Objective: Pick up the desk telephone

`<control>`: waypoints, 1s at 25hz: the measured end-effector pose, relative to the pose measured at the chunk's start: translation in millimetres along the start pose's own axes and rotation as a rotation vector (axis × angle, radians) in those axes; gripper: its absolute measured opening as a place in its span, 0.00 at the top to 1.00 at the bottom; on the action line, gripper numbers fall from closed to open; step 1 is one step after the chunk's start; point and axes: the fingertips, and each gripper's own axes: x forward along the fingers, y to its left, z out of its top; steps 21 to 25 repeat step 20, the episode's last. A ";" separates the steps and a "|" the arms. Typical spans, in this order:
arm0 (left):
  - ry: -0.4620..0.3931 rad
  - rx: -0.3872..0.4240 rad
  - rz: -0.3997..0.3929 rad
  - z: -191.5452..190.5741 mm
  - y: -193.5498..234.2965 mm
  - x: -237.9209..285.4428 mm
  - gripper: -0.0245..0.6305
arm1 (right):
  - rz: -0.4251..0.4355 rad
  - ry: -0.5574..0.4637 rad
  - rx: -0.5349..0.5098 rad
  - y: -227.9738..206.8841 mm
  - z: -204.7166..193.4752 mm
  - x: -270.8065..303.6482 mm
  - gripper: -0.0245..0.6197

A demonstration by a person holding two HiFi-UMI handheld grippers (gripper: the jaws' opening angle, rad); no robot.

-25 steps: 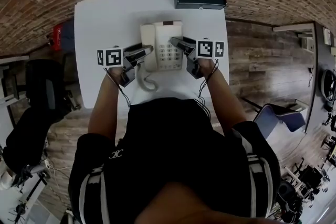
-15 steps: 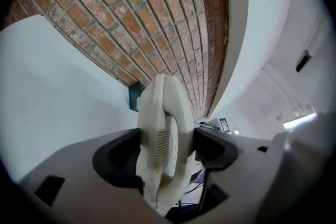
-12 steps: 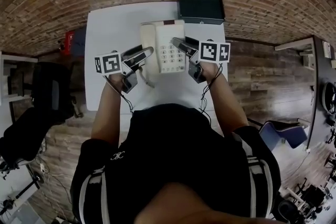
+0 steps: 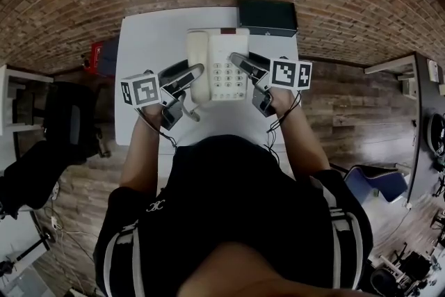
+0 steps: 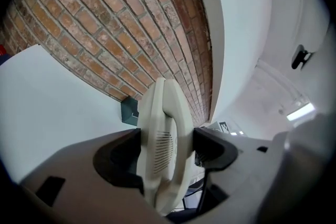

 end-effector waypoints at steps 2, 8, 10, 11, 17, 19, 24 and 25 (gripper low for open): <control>0.001 -0.024 0.005 -6.6 3.6 0.1 0.48 | -0.015 0.009 0.004 -3.3 -5.3 0.5 0.62; 0.028 -0.038 0.008 -15.7 7.4 -1.2 0.48 | -0.030 0.026 0.009 -5.0 -13.9 0.0 0.62; 0.028 -0.038 0.007 -15.2 8.0 -0.1 0.48 | -0.034 0.023 0.013 -6.1 -14.0 -0.1 0.62; 0.028 -0.039 0.006 -15.1 8.3 0.3 0.48 | -0.035 0.022 0.014 -6.6 -14.1 -0.1 0.62; 0.045 -0.033 0.005 -14.0 12.0 0.6 0.49 | -0.043 0.020 0.024 -8.1 -15.5 2.3 0.62; 0.049 -0.033 0.008 -13.8 14.2 0.6 0.49 | -0.044 0.021 0.031 -9.4 -16.7 3.9 0.62; 0.051 -0.034 0.010 -13.8 15.4 0.8 0.49 | -0.045 0.021 0.035 -10.1 -17.3 4.7 0.62; 0.051 -0.034 0.010 -13.8 15.4 0.8 0.49 | -0.045 0.021 0.035 -10.1 -17.3 4.7 0.62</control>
